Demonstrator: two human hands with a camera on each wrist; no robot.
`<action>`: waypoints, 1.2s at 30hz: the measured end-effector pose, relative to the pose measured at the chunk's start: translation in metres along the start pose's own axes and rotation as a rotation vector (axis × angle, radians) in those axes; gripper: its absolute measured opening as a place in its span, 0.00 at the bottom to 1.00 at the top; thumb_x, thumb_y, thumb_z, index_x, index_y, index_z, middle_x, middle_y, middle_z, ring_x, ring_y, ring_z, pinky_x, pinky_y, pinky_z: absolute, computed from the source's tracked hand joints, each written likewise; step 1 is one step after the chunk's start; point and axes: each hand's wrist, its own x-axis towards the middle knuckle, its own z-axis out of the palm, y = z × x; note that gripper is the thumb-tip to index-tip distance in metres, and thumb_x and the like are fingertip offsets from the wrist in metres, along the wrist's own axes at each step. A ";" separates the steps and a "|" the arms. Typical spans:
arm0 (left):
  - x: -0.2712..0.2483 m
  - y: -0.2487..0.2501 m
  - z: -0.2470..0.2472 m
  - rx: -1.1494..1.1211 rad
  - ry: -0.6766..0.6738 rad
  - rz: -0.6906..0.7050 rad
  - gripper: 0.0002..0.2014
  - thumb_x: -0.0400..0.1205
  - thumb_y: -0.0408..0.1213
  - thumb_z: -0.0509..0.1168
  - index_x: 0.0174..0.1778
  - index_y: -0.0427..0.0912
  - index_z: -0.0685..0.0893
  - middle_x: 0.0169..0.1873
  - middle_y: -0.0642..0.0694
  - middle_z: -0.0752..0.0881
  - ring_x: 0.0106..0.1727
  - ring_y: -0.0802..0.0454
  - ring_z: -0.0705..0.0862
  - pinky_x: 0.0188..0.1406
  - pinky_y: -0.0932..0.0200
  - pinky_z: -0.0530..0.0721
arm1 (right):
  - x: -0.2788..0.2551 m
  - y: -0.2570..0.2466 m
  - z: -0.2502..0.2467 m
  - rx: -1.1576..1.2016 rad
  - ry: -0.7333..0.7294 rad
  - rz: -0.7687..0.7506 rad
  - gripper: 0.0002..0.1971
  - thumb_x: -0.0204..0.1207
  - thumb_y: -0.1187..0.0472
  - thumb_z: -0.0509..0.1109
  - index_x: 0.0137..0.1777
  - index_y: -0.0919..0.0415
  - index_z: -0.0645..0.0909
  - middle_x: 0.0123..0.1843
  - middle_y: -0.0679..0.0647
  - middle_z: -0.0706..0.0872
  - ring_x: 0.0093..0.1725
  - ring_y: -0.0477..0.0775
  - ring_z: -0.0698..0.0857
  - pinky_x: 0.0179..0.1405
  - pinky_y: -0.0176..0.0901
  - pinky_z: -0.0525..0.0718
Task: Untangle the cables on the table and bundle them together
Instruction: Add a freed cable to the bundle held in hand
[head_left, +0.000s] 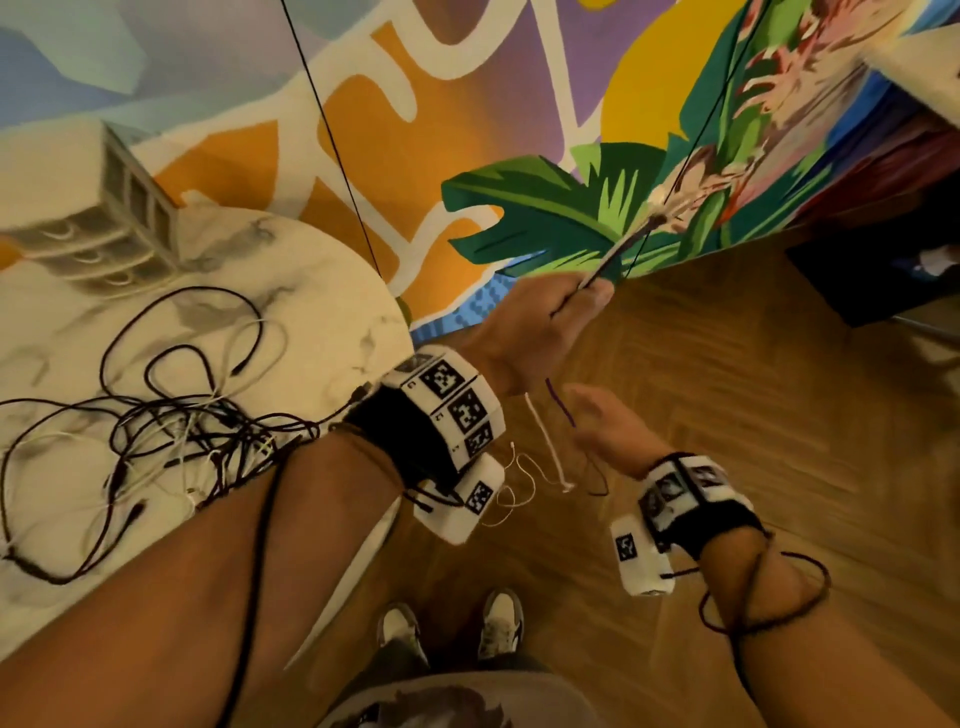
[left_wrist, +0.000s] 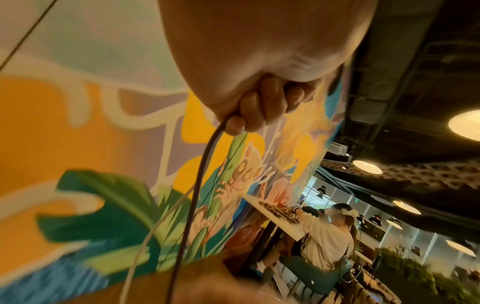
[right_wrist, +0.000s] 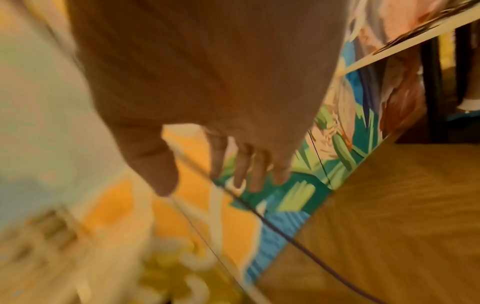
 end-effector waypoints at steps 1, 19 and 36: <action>-0.006 -0.008 0.004 -0.035 -0.026 -0.068 0.19 0.87 0.36 0.55 0.28 0.48 0.69 0.21 0.56 0.68 0.21 0.62 0.66 0.25 0.69 0.64 | -0.006 -0.008 -0.010 0.238 0.033 -0.100 0.23 0.71 0.61 0.67 0.68 0.56 0.77 0.65 0.54 0.82 0.65 0.54 0.80 0.54 0.48 0.82; -0.089 -0.044 -0.021 0.406 0.160 0.002 0.12 0.84 0.51 0.57 0.52 0.48 0.78 0.46 0.55 0.79 0.44 0.62 0.77 0.41 0.66 0.79 | -0.044 -0.112 0.030 0.400 -0.037 -0.226 0.19 0.87 0.58 0.49 0.47 0.58 0.82 0.36 0.48 0.89 0.35 0.47 0.87 0.31 0.30 0.83; -0.105 -0.070 -0.027 0.504 0.061 0.363 0.05 0.78 0.35 0.69 0.43 0.37 0.81 0.41 0.43 0.83 0.41 0.50 0.81 0.38 0.64 0.76 | -0.039 -0.105 0.084 -0.032 -0.115 -0.189 0.11 0.79 0.76 0.62 0.59 0.67 0.79 0.39 0.45 0.76 0.31 0.35 0.73 0.33 0.27 0.76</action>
